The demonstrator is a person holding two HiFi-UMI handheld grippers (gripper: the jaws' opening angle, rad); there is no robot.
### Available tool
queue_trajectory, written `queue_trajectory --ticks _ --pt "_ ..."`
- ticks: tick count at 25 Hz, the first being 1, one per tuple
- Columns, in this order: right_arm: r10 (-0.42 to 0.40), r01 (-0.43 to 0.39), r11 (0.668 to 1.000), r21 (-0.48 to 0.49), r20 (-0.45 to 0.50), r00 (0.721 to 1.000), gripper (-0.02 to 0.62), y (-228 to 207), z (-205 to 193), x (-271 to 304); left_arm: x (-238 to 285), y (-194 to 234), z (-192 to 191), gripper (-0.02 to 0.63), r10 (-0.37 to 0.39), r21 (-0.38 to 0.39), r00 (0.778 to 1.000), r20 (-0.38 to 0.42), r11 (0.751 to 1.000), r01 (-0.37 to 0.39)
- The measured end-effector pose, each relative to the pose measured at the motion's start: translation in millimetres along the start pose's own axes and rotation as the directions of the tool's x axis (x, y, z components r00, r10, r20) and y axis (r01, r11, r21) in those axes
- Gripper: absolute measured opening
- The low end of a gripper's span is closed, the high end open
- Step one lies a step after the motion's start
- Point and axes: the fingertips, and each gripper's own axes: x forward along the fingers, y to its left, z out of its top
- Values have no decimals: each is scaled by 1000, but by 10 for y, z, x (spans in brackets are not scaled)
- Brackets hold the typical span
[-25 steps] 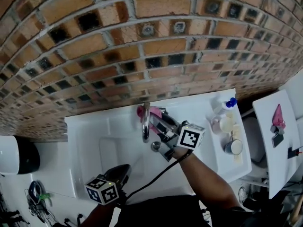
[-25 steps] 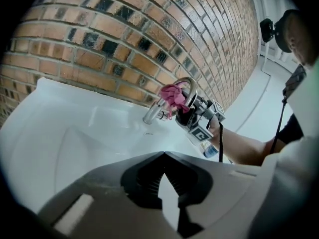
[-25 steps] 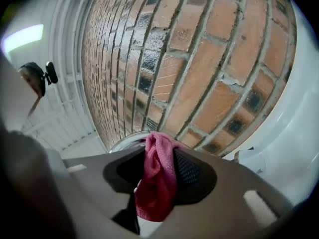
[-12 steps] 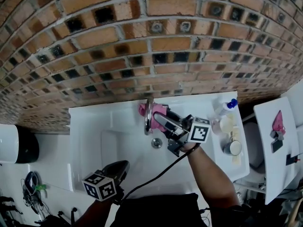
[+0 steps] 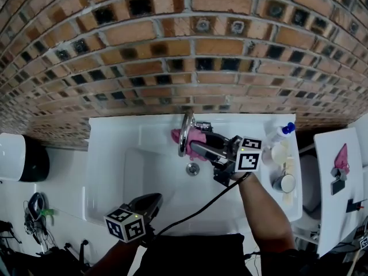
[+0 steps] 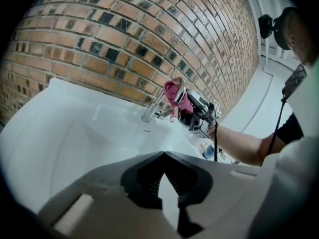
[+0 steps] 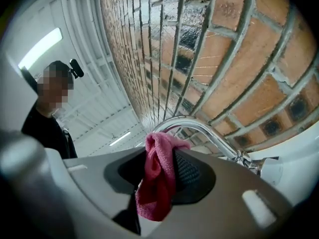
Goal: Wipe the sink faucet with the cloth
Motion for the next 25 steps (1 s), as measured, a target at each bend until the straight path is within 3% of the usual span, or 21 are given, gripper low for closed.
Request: queue_trajectory --ticks 7,20,25 --pt "-4 5 1000 14 -24 1000 147 -8 -128 -31 2 3 -52 6 31 -15 999 13 999 -31" --pt "-21 23 999 28 -79 997 146 -23 -426 -125 165 -64 -107 6 22 -15 1000 -8 1000 -22" --pt "-113 111 994 -27 -130 985 146 -30 -529 -245 233 -54 -41 6 12 -1 1000 -17 1000 -12"
